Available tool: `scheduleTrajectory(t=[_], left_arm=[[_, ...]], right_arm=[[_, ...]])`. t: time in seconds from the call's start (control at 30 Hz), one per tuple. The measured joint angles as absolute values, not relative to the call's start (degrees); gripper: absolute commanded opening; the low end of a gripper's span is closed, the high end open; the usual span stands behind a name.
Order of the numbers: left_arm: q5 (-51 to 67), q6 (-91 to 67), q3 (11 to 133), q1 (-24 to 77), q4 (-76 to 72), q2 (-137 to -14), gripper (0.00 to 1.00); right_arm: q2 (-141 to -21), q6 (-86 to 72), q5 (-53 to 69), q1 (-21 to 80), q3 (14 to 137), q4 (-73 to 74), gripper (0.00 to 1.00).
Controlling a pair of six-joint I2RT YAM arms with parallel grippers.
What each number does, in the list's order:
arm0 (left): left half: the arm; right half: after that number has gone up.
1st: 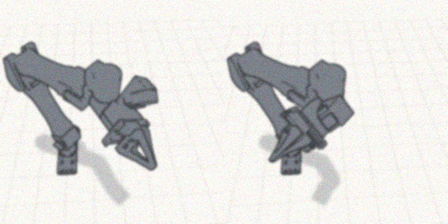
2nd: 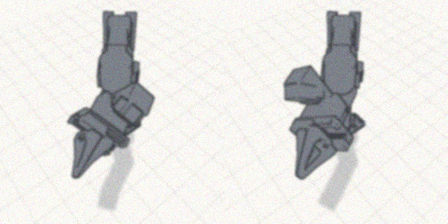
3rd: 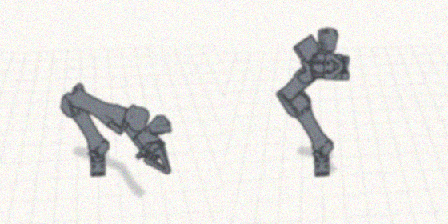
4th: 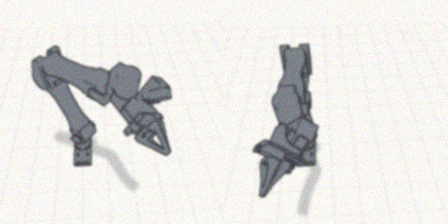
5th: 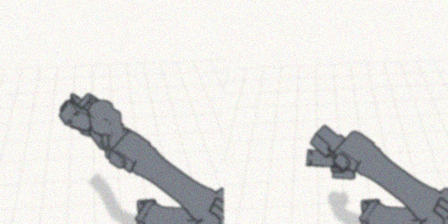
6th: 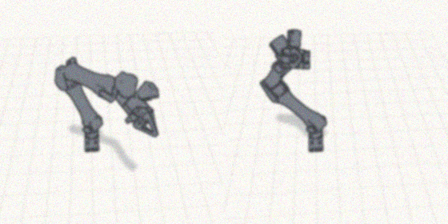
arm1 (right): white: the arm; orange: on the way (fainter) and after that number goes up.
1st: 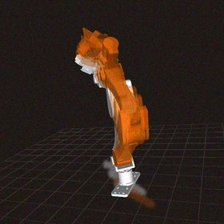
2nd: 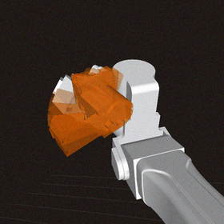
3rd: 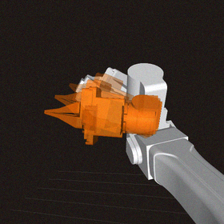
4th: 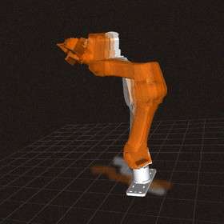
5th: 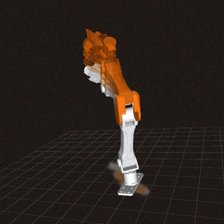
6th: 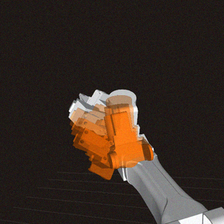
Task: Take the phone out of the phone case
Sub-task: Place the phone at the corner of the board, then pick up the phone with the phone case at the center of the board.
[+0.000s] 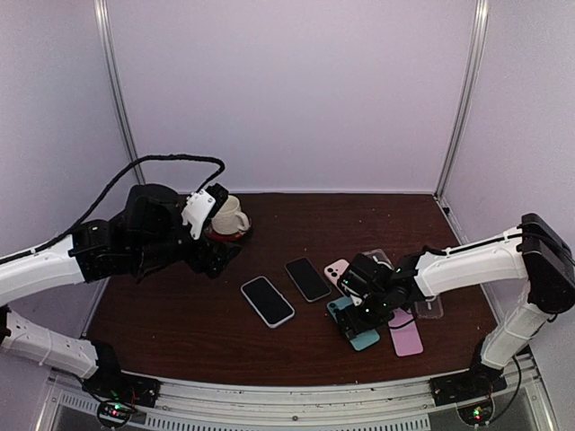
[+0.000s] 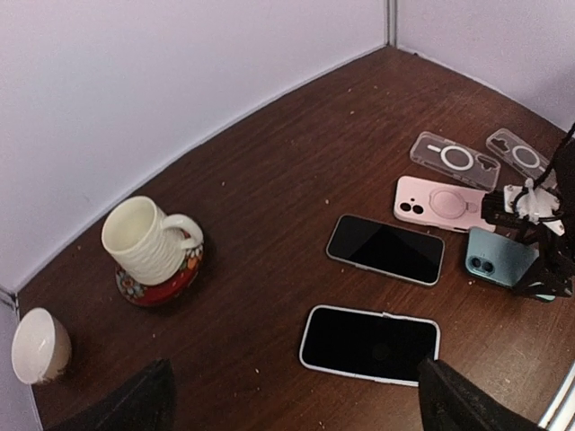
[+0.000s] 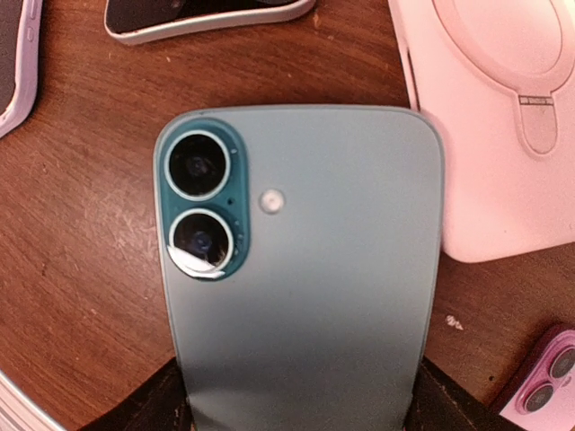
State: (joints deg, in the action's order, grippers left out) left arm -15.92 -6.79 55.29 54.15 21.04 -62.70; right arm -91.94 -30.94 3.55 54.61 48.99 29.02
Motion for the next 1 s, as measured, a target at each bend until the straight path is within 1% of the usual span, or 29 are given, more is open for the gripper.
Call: scheduleTrajectory(t=[0.27, 0.4, 0.43, 0.47, 0.5, 0.77, 1.0], left_arm=[[-19.6, -21.3, 57.9, 54.2, 32.2, -66.5, 0.97], [-20.1, -26.5, 59.4, 54.2, 35.9, -68.6, 0.97], [-20.2, -27.7, 59.4, 54.1, 36.6, -68.9, 0.98], [-20.3, -28.6, 59.4, 54.0, 37.2, -69.1, 0.97], [-20.4, -29.7, 59.4, 53.9, 37.9, -69.3, 0.97], [-18.4, -34.5, 55.7, 49.7, 38.0, -70.2, 0.98], [-16.7, -36.4, 47.4, 48.8, 35.6, -70.3, 0.97]], right_arm=[[-91.8, -30.2, 2.7, 54.6, 48.8, 28.6, 0.87], [-91.3, -30.0, 2.6, 54.6, 48.8, 30.1, 0.93], [-91.0, -29.9, 2.4, 54.7, 49.1, 31.1, 0.95], [-90.8, -29.7, 2.0, 54.9, 49.7, 32.2, 0.99], [-90.4, -29.7, 1.6, 55.1, 50.5, 33.1, 0.99], [-90.7, -28.3, -1.1, 57.4, 63.3, 36.2, 1.00], [-103.5, -26.7, -2.0, 59.7, 81.2, 38.5, 1.00]])
